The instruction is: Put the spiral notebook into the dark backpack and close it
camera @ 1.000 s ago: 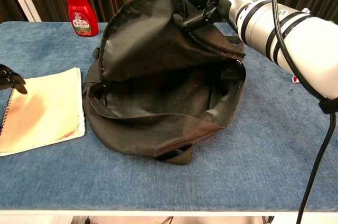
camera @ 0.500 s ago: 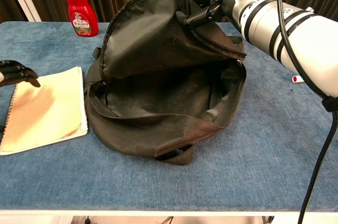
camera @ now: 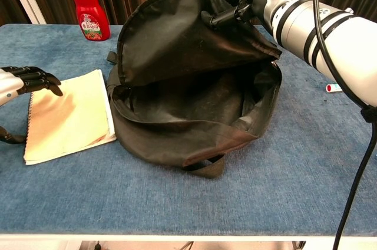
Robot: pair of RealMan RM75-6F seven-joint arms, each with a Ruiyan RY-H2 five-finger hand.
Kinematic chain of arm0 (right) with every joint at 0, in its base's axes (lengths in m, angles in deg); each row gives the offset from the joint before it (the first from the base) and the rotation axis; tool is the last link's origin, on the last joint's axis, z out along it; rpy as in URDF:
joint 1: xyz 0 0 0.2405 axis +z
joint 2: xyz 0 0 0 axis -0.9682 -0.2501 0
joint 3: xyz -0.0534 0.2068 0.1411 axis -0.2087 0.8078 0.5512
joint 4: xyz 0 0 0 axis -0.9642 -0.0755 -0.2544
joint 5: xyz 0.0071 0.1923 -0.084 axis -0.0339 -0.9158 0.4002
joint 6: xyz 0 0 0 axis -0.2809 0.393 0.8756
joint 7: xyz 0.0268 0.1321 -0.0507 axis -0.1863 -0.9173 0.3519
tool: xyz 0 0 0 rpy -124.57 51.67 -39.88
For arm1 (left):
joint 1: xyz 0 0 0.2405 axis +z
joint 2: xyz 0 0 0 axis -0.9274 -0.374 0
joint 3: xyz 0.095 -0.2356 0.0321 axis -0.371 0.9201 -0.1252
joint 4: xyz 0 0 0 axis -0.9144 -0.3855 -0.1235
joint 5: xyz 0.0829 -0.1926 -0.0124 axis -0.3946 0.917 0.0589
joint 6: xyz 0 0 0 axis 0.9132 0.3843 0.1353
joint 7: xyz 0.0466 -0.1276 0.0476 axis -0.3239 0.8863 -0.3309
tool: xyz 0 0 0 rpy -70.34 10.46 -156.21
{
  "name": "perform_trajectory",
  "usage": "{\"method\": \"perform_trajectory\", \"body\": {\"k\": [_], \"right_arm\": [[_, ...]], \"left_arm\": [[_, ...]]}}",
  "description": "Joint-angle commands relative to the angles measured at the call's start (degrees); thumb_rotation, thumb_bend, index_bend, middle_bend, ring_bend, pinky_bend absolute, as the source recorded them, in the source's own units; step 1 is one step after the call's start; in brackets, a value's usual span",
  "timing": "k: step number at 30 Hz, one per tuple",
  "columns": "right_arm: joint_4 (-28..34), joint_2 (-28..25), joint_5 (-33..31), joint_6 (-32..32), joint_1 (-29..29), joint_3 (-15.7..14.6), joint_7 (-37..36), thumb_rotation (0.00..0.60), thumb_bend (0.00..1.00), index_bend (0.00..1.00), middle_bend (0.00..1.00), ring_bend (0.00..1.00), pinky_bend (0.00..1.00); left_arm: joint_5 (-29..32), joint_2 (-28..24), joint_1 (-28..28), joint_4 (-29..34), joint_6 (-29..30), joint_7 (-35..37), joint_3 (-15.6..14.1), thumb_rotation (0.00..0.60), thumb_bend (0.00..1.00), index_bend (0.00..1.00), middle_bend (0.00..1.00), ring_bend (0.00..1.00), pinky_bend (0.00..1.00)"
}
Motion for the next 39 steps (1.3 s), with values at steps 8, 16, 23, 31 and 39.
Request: {"method": "perform_trajectory", "body": {"k": [8,16,23,31,39], "right_arm": [[-0.87,0.56,-0.39,0.13,0.39,0.17,-0.30,0.600,0.48,0.69,0.53,0.25,0.02],[-1.21,0.78,-0.39,0.19,0.60,0.49,-0.83,0.600,0.48,0.69,0.53,0.25,0.02],[-1.63,0.87,-0.24,0.52,0.67,0.48,-1.48,0.600,0.48,0.69,0.53,0.25,0.02],[-2.08,0.59,-0.39,1.04,0.51,0.60,-2.50,0.600,0.48,0.69,0.53,0.25,0.02],[-2.37,0.40,-0.38,1.53,0.52,0.55,-3.07,0.600,0.48,0.69,0.53,0.25,0.02]], "left_arm": [[-2.22,6.08,-0.37,-10.49,7.29,10.93,-0.42,0.600,0.27,0.28,0.18,0.12,0.21],[-2.79,9.42,-1.51,-15.06,12.00,18.64,0.53,0.600,0.31,0.28,0.21,0.14,0.21],[-3.44,10.81,-3.75,-16.68,12.32,18.90,0.64,0.600,0.31,0.28,0.23,0.15,0.21],[-3.95,11.90,-5.03,-19.80,12.58,13.68,0.22,0.600,0.30,0.40,0.34,0.22,0.23],[-2.96,12.54,-5.06,-20.73,13.10,13.12,0.40,0.600,0.29,0.44,0.41,0.29,0.24]]}}
